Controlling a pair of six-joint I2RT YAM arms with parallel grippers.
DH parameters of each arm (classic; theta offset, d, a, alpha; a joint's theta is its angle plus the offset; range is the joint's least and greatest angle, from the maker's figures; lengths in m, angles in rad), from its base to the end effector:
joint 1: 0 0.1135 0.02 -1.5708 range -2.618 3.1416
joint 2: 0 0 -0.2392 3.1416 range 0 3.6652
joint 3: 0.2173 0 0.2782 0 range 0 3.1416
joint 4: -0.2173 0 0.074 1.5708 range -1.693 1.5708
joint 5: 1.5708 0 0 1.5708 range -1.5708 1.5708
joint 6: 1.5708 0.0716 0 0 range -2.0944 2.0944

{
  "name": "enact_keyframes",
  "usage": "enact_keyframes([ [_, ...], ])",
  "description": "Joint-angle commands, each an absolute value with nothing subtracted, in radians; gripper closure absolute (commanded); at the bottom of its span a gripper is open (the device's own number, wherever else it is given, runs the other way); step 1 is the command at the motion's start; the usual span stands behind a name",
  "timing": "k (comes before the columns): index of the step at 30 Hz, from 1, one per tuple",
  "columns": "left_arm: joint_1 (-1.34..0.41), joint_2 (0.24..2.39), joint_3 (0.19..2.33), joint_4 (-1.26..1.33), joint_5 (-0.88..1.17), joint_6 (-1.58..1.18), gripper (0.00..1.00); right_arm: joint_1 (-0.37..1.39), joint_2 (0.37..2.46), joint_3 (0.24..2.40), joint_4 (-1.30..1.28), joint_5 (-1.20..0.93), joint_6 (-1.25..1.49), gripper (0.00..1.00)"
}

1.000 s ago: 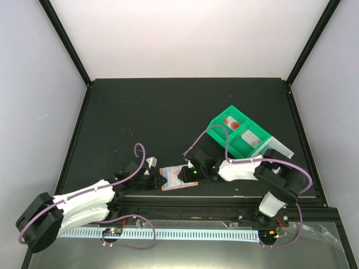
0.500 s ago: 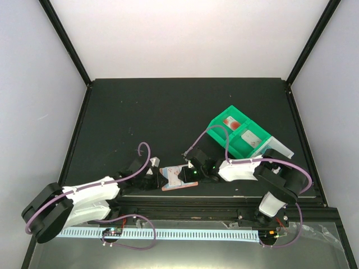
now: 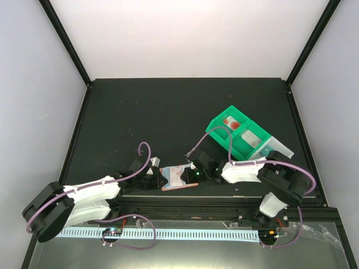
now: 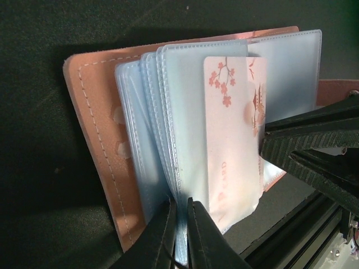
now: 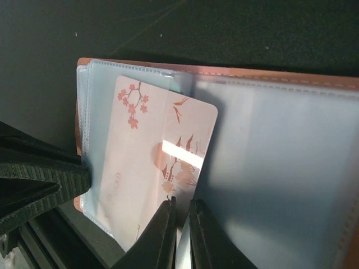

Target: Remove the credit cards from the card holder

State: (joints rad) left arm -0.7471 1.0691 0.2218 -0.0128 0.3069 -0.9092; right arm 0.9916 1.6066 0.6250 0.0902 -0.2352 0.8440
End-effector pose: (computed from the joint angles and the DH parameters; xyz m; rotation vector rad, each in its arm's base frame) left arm 0.1486 -0.1671 0.0515 -0.0640 2.7003 -1.0193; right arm 0.1610 0.2766 0.0483 -0.3169 2.7309 0.9682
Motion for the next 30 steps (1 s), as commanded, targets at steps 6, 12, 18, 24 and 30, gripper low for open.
enact_keyframes([
  [6, -0.744, 1.062, 0.224, -0.058, 0.276, -0.901, 0.92, 0.977, 1.605, 0.587, 0.172, -0.276, 0.892, 0.86],
  [12, -0.745, 1.067, 0.221, -0.051, 0.279, -0.903, 0.93, 0.972, 1.622, 0.579, 0.2, -0.285, 0.913, 0.84],
  [18, -0.744, 1.067, 0.218, -0.046, 0.278, -0.907, 0.94, 0.962, 1.647, 0.563, 0.235, -0.299, 0.929, 0.84],
  [24, -0.744, 1.066, 0.213, -0.043, 0.278, -0.907, 0.94, 0.946, 1.648, 0.54, 0.259, -0.29, 0.935, 0.91],
  [30, -0.744, 1.062, 0.212, -0.046, 0.276, -0.907, 0.95, 0.935, 1.617, 0.513, 0.288, -0.289, 0.933, 0.99],
])
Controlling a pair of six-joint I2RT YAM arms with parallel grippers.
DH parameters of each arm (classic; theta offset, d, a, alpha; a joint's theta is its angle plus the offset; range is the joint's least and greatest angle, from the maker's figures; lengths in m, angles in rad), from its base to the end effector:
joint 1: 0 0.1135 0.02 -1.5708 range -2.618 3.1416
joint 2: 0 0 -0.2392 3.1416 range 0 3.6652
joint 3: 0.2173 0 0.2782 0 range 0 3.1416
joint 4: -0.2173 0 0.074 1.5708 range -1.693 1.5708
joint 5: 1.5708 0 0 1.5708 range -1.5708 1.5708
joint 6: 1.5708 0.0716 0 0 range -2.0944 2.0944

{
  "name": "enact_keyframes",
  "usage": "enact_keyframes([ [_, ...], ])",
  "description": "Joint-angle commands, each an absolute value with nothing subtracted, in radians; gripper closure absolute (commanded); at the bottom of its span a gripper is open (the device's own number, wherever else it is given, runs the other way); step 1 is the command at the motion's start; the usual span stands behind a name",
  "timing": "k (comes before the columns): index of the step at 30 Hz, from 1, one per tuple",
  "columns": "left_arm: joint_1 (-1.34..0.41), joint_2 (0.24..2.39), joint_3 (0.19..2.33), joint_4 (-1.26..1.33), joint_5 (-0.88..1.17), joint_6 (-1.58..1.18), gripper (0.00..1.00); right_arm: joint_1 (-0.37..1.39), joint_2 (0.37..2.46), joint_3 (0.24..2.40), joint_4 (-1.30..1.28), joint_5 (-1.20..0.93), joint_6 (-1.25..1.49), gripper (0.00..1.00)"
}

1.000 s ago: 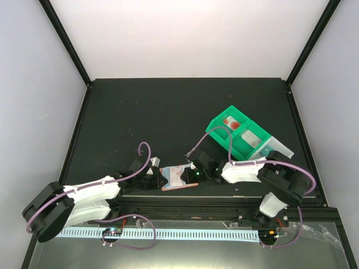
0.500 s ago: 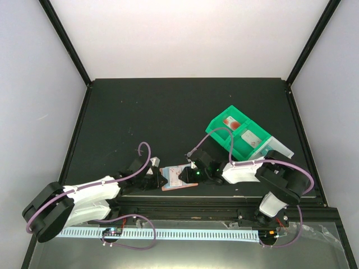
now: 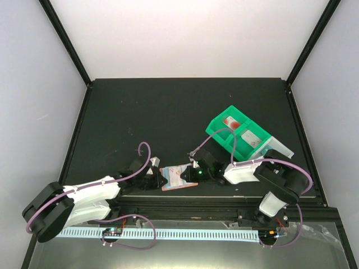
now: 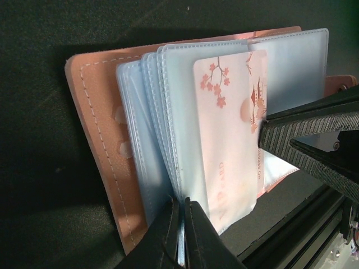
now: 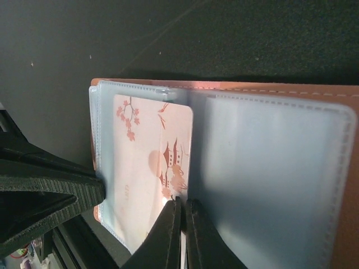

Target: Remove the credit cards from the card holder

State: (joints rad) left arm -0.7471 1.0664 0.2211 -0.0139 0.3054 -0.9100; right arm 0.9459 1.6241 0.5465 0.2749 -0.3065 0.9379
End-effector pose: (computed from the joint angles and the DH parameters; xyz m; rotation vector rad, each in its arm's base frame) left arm 0.1486 -0.1669 0.0517 -0.0656 2.6991 -1.0186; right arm 0.1656 0.2665 0.0392 -0.1795 2.7026 1.1291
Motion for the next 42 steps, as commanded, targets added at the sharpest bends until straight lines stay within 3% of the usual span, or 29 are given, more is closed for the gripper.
enact_keyframes([
  [1, -0.744, 1.063, 0.213, -0.048, 0.276, -0.907, 0.95, 0.934, 1.606, 0.505, 0.292, -0.287, 0.933, 0.99],
  [13, -0.744, 1.053, 0.222, -0.057, 0.274, -0.92, 0.94, 0.899, 1.489, 0.437, 0.263, -0.267, 0.919, 0.99],
  [18, -0.744, 1.036, 0.226, -0.071, 0.277, -0.928, 0.89, 0.896, 1.419, 0.425, 0.226, -0.246, 0.91, 0.99],
  [30, -0.745, 0.84, 0.263, -0.145, 0.29, -0.967, 0.51, 0.896, 1.274, 0.414, 0.155, -0.228, 0.925, 0.99],
  [42, -0.745, 0.666, 0.247, -0.032, 0.369, -1.073, 0.26, 0.896, 1.14, 0.401, 0.252, -0.328, 1.014, 0.99],
])
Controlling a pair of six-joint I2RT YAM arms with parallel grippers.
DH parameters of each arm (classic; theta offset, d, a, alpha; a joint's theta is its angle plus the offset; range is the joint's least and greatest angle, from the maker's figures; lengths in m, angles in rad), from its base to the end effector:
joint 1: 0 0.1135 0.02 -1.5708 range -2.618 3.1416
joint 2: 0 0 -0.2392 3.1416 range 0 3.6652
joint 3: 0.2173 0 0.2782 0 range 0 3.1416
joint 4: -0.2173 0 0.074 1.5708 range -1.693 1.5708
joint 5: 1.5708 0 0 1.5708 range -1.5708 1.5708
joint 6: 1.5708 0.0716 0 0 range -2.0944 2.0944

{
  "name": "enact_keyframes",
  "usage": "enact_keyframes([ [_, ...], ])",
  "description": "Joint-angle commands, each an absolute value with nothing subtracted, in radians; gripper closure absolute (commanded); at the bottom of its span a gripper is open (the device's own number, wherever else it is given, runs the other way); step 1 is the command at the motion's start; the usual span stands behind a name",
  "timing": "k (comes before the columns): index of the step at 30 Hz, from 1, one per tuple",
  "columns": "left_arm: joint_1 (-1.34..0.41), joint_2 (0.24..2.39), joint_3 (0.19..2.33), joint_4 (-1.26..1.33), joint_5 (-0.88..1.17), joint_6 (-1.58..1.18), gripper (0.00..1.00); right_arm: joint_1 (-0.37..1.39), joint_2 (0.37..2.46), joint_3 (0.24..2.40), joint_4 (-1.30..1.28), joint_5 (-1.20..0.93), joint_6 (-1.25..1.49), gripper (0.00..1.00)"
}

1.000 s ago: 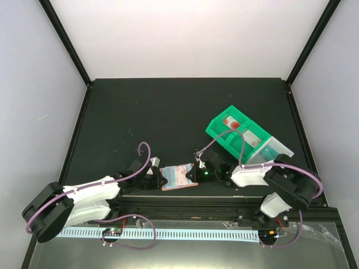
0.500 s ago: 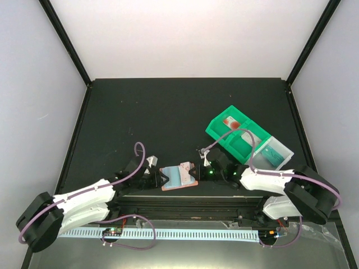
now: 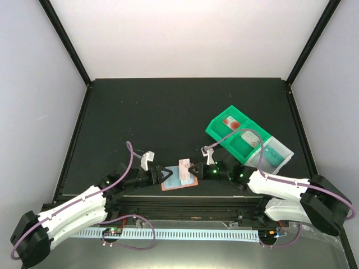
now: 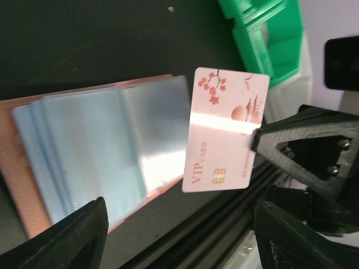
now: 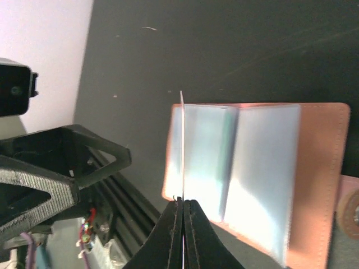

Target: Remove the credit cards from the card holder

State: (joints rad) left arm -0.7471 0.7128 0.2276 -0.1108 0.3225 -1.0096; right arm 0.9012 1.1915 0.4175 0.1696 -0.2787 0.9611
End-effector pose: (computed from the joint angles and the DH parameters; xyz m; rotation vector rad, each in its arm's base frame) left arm 0.1495 -0.1694 0.1166 -0.1115 2.4630 -1.2572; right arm 0.1615 0.2358 0.1075 -0.1083 2.4878 1.2534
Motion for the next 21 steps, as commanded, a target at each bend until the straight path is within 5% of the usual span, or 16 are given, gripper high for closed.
enact_keyframes([
  [1, -0.745, 0.655, 0.242, -0.004, 0.379, -1.09, 0.26, 0.896, 1.123, 0.397, 0.267, -0.336, 1.027, 0.99],
  [10, -0.746, 0.623, 0.192, 0.226, 0.45, -1.194, 0.31, 0.895, 1.033, 0.357, 0.449, -0.399, 1.164, 0.99],
  [21, -0.746, 0.603, 0.165, 0.339, 0.467, -1.23, 0.64, 0.897, 1.028, 0.36, 0.51, -0.426, 1.214, 0.99],
])
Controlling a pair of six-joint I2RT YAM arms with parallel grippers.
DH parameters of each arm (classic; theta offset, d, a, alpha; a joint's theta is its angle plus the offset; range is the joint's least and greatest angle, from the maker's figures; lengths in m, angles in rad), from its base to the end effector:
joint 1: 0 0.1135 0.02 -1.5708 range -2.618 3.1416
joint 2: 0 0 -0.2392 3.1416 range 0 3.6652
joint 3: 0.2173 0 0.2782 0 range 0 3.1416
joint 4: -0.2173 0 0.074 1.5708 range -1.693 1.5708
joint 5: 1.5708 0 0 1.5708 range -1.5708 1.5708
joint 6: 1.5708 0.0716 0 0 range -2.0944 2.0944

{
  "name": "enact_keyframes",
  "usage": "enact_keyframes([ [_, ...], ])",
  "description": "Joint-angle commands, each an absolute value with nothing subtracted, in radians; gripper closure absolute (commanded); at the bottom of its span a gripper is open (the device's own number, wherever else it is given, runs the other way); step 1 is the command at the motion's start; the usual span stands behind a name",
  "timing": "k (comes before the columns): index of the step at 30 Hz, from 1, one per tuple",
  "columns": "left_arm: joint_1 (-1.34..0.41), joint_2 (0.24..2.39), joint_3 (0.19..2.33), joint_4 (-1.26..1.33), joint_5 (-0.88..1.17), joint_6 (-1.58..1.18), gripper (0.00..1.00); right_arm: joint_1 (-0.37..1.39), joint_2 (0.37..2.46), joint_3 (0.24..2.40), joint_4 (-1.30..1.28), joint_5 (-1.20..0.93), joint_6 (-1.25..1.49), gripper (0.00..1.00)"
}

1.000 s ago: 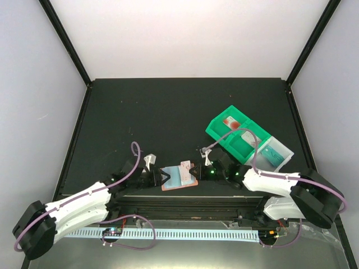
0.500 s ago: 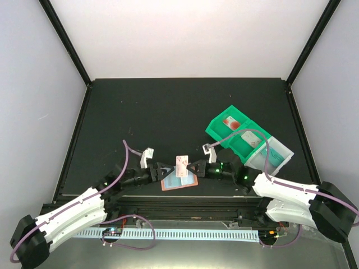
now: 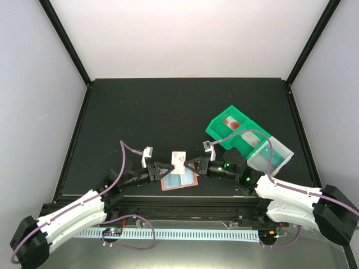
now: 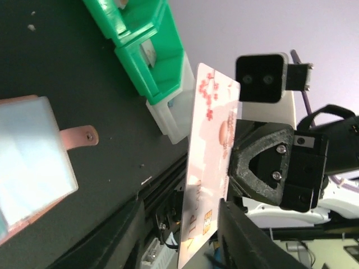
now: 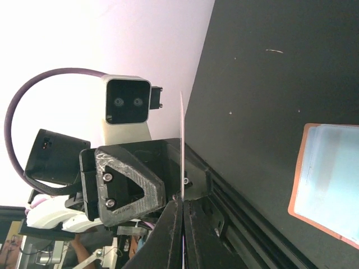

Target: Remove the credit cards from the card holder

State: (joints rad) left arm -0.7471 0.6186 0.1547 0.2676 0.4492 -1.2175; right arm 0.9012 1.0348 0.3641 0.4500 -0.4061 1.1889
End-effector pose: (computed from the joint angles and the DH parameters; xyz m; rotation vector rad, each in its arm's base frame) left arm 0.1482 -0.1796 0.1573 -0.1068 2.1404 -1.7051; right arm 0.1543 0.2405 0.1667 -0.0429 2.2002 1.7278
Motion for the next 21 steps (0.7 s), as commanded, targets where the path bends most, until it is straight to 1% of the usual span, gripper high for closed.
enact_keyframes([
  [1, -0.746, 0.604, 0.164, 0.341, 0.467, -1.228, 0.7, 0.897, 1.031, 0.359, 0.515, -0.428, 1.216, 0.99],
  [4, -0.746, 0.599, 0.157, 0.352, 0.469, -1.225, 0.9, 0.898, 1.039, 0.36, 0.518, -0.436, 1.209, 0.99],
  [5, -0.746, 0.596, 0.155, 0.354, 0.472, -1.222, 0.95, 0.896, 1.041, 0.364, 0.513, -0.44, 1.201, 0.99],
  [6, -0.746, 0.592, 0.155, 0.349, 0.475, -1.217, 0.98, 0.897, 1.043, 0.368, 0.5, -0.446, 1.188, 0.99],
  [8, -0.746, 0.577, 0.156, 0.329, 0.48, -1.201, 0.98, 0.896, 1.038, 0.383, 0.458, -0.456, 1.144, 0.94],
  [11, -0.746, 0.546, 0.163, 0.282, 0.496, -1.169, 0.99, 0.892, 1.001, 0.436, 0.283, -0.448, 1.014, 0.82],
  [12, -0.746, 0.533, 0.166, 0.262, 0.502, -1.156, 0.99, 0.887, 0.983, 0.46, 0.212, -0.448, 0.96, 0.79],
  [15, -0.745, 0.49, 0.185, 0.166, 0.514, -1.102, 0.98, 0.871, 0.929, 0.55, -0.019, -0.433, 0.784, 0.74],
  [18, -0.744, 0.466, 0.218, 0.042, 0.536, -1.027, 0.98, 0.859, 0.908, 0.658, -0.249, -0.415, 0.608, 0.73],
  [21, -0.744, 0.474, 0.252, -0.024, 0.612, -0.951, 0.98, 0.855, 0.929, 0.757, -0.414, -0.434, 0.465, 0.73],
])
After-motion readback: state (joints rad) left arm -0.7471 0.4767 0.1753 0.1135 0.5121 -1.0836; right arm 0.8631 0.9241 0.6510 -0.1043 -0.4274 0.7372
